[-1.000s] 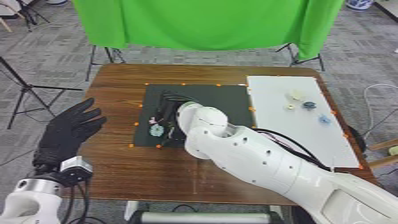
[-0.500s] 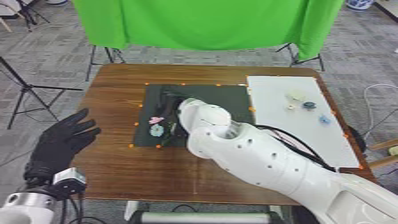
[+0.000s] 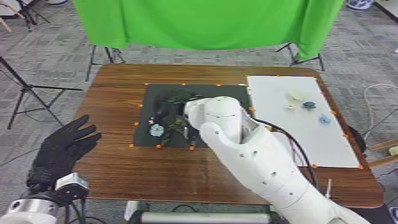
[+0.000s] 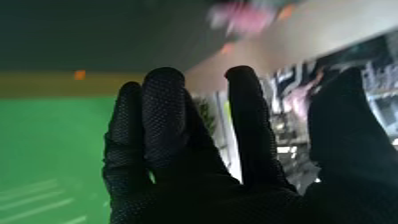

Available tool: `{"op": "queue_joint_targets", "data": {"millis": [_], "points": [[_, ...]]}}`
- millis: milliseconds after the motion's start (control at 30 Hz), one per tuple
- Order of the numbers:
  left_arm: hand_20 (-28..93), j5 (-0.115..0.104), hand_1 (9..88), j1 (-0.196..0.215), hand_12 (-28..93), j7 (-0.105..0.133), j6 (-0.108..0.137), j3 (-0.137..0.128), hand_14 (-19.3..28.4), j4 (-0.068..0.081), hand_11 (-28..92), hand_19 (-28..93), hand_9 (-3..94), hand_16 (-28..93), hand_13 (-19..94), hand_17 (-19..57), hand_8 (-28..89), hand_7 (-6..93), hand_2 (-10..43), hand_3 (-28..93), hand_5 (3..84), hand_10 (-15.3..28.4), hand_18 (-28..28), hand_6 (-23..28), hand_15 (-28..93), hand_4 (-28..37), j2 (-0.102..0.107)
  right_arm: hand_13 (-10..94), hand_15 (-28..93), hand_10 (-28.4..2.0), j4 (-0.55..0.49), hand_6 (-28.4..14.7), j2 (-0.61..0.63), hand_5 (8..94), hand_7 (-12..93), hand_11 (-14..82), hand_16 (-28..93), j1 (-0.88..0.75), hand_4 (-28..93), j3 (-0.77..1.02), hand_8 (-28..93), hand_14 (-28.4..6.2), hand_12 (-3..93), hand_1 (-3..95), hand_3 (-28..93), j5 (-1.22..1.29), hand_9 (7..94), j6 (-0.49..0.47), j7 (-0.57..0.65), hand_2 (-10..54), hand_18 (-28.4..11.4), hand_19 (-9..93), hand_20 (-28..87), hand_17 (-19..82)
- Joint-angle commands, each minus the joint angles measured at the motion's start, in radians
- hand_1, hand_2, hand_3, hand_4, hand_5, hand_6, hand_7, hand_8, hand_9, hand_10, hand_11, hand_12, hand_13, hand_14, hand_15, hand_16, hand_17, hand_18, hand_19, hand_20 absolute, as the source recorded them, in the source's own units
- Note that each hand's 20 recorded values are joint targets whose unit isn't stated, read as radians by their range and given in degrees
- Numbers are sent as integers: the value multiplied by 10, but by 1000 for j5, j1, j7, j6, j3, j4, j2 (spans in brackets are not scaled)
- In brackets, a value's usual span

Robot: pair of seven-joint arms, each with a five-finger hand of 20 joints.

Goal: Arrange flowers

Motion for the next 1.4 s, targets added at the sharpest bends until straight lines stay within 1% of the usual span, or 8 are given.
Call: {"op": "queue_joint_targets", "data": {"millis": [33, 233, 400, 500, 733, 933, 1267, 1400], "points": [[-80, -7, 240, 33, 84, 3, 1, -2, 264, 0, 247, 601, 333, -95, 246, -94, -102, 145, 56, 827, 371, 196, 241, 103, 466, -200, -20, 331, 893, -220, -11, 32, 2, 435, 193, 166, 22, -37, -251, -47, -147, -196, 139, 88, 918, 11, 314, 8, 9, 119, -208, 824, 199, 94], [-79, -7, 240, 28, 84, 5, 0, 2, 264, 2, 247, 600, 334, -95, 247, -94, -102, 146, 55, 828, 371, 195, 241, 103, 466, -200, -21, 295, 891, -218, -4, 41, 7, 416, 188, 138, 14, -24, -249, -80, -149, -206, 140, 76, 906, -54, 276, 18, -8, 129, -209, 815, 224, 86], [-79, -8, 240, 24, 84, 10, 0, 4, 264, 4, 246, 599, 333, -95, 247, -94, -102, 146, 54, 828, 371, 195, 241, 103, 465, -200, -17, 271, 898, -218, -6, 44, 38, 396, 183, 125, 6, 12, -248, -152, -152, -215, 145, 60, 891, -23, 253, 70, 76, 138, -204, 820, 245, 84], [-78, -6, 241, 22, 84, 3, -6, 4, 264, 4, 245, 599, 334, -94, 247, -93, -102, 145, 55, 827, 371, 195, 241, 103, 466, -201, -18, 263, 901, -219, -1, 40, 44, 387, 176, 121, 2, 36, -246, -178, -150, -220, 148, 54, 885, 28, 249, 72, 140, 141, -201, 826, 257, 85], [-77, -7, 241, 8, 85, 11, -11, 10, 264, 10, 246, 599, 334, -95, 247, -93, -102, 145, 55, 827, 371, 195, 241, 103, 466, -200, -7, 268, 909, -227, 20, 35, 55, 383, 166, 120, -5, 93, -242, -237, -146, -228, 152, 40, 874, 106, 255, 82, 251, 138, -202, 842, 278, 96], [-77, -7, 241, -3, 85, 7, -15, 12, 264, 13, 246, 598, 335, -95, 248, -93, -101, 145, 54, 828, 371, 195, 241, 103, 464, -198, -9, 269, 920, -235, 20, 30, 53, 382, 154, 131, -4, 104, -241, -248, -139, -235, 155, 33, 863, 127, 258, 104, 282, 138, -204, 855, 290, 106], [-76, -8, 241, 5, 84, 13, -5, 11, 264, 10, 246, 598, 335, -94, 249, -93, -102, 146, 54, 827, 372, 196, 241, 103, 466, -198, -4, 310, 925, -247, 10, -5, 83, 450, 141, 153, 1, 149, -233, -301, -131, -244, 150, 19, 866, 215, 306, 169, 395, 143, -220, 877, 306, 134], [-76, -6, 242, 6, 85, 10, -6, 12, 264, 9, 246, 598, 335, -94, 249, -93, -102, 146, 55, 827, 372, 195, 241, 103, 467, -199, -5, 326, 920, -253, -1, -21, 105, 498, 143, 162, 6, 176, -229, -339, -126, -248, 146, 15, 864, 253, 331, 260, 426, 144, -228, 882, 310, 145]]}}
